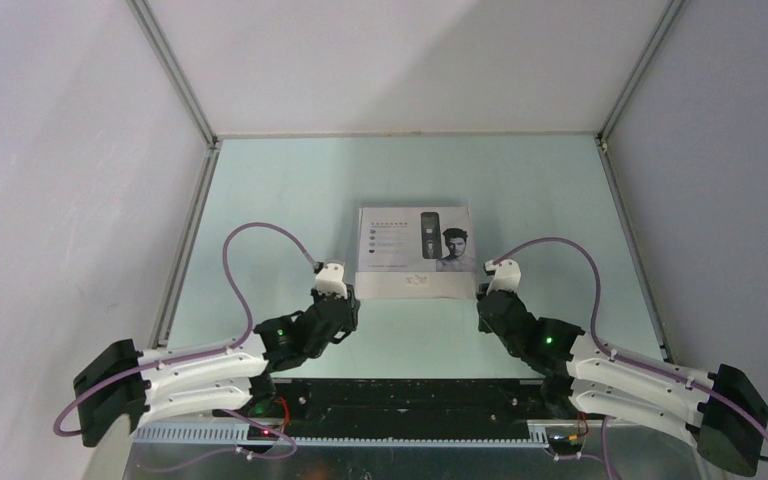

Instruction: Sort the hair-cutting tools

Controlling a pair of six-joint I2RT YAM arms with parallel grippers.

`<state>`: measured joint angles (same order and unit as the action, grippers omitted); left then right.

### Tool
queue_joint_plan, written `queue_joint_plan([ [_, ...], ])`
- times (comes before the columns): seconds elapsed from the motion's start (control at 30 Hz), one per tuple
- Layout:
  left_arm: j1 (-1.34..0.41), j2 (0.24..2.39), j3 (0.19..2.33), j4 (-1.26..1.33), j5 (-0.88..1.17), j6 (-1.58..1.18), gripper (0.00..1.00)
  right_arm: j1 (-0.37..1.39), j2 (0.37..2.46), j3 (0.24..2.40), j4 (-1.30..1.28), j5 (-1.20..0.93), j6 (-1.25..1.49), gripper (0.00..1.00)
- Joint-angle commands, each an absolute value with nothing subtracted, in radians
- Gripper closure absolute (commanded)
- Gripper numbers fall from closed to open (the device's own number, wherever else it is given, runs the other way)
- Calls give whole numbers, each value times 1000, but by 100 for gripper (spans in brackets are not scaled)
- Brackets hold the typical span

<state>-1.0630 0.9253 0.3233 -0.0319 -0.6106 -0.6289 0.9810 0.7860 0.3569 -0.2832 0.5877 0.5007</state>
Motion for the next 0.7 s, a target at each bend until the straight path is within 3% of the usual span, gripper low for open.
queue_joint_plan([
  [0.0, -1069, 905, 326, -27, -660, -646, 62, 986, 788, 383, -288, 614, 525, 80],
  [0.17, -1069, 891, 327, -35, -656, -657, 59, 988, 764, 382, -280, 602, 542, 62],
  [0.33, -1070, 828, 331, -102, -656, -680, 55, 987, 719, 383, -296, 569, 552, 52],
  [0.67, -1064, 615, 460, -385, -605, -695, 38, 919, 562, 472, -514, 404, 601, 36],
])
